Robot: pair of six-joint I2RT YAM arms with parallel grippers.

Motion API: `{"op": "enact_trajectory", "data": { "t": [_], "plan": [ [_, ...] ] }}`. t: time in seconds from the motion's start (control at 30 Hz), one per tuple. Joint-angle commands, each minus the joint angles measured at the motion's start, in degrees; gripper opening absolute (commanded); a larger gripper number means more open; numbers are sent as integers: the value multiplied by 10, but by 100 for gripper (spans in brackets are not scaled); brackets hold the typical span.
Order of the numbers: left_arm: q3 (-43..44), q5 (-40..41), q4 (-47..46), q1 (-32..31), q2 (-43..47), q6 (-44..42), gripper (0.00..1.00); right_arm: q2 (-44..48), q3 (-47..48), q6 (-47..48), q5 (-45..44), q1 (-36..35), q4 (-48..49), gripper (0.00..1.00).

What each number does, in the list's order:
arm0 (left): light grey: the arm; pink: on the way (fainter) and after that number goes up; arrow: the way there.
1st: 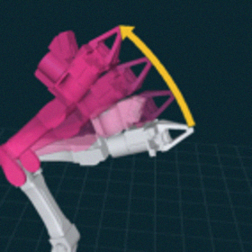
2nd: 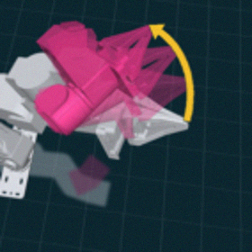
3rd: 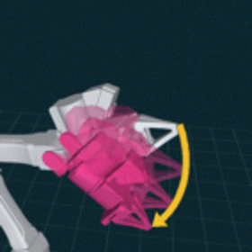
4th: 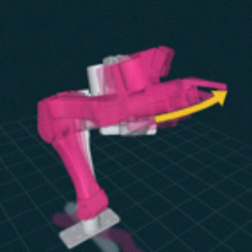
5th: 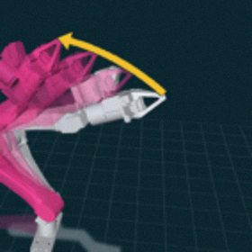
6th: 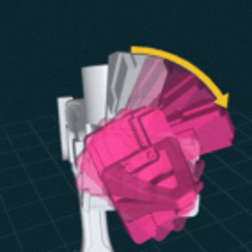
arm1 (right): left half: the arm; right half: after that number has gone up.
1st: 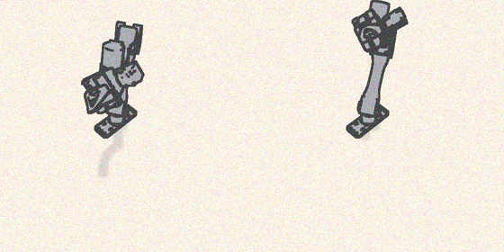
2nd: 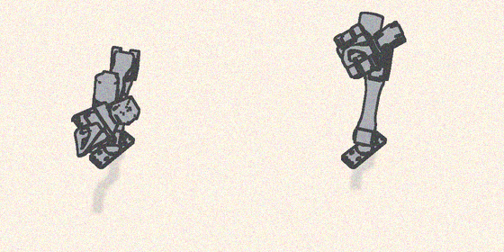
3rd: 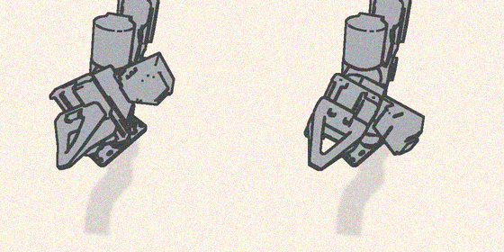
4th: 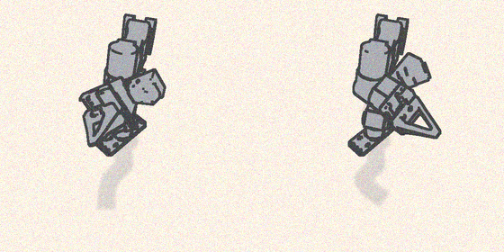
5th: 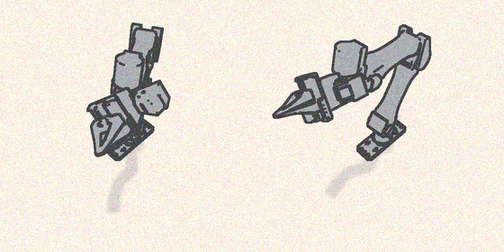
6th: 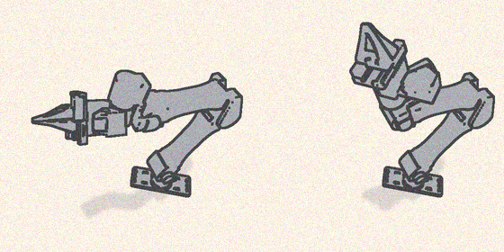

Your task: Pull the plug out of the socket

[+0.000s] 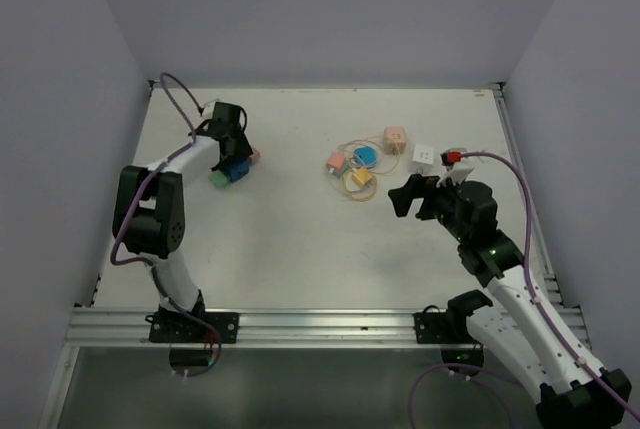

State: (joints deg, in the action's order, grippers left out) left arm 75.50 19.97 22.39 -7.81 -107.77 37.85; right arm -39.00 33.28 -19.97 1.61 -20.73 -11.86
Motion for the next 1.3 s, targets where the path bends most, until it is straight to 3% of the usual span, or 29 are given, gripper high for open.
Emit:
{"op": "enact_trajectory", "data": {
  "t": [0.0,0.17,0.27,0.5,0.87,1.03,1.27],
  "plan": [
    [-79,-82,-43,-69,75,-89,33,-5,-2,3,40,-3,42,99],
    [-189,-183,-97,-135,156,-96,32,-47,1,-9,114,-4,54,99],
    [-255,-218,-127,-175,200,-112,25,-81,8,-29,183,-4,49,99],
    [-308,-259,-151,-227,274,-132,20,-186,-25,-181,321,-13,153,96],
    [-347,-273,-172,-240,348,-115,0,-332,-55,-307,283,-111,360,92],
    [-360,-282,-177,-246,375,-113,0,-406,-40,-332,270,-147,433,88],
    [-375,-283,-169,-247,413,-111,0,-480,-23,-351,270,-162,500,74]
  ]
}}
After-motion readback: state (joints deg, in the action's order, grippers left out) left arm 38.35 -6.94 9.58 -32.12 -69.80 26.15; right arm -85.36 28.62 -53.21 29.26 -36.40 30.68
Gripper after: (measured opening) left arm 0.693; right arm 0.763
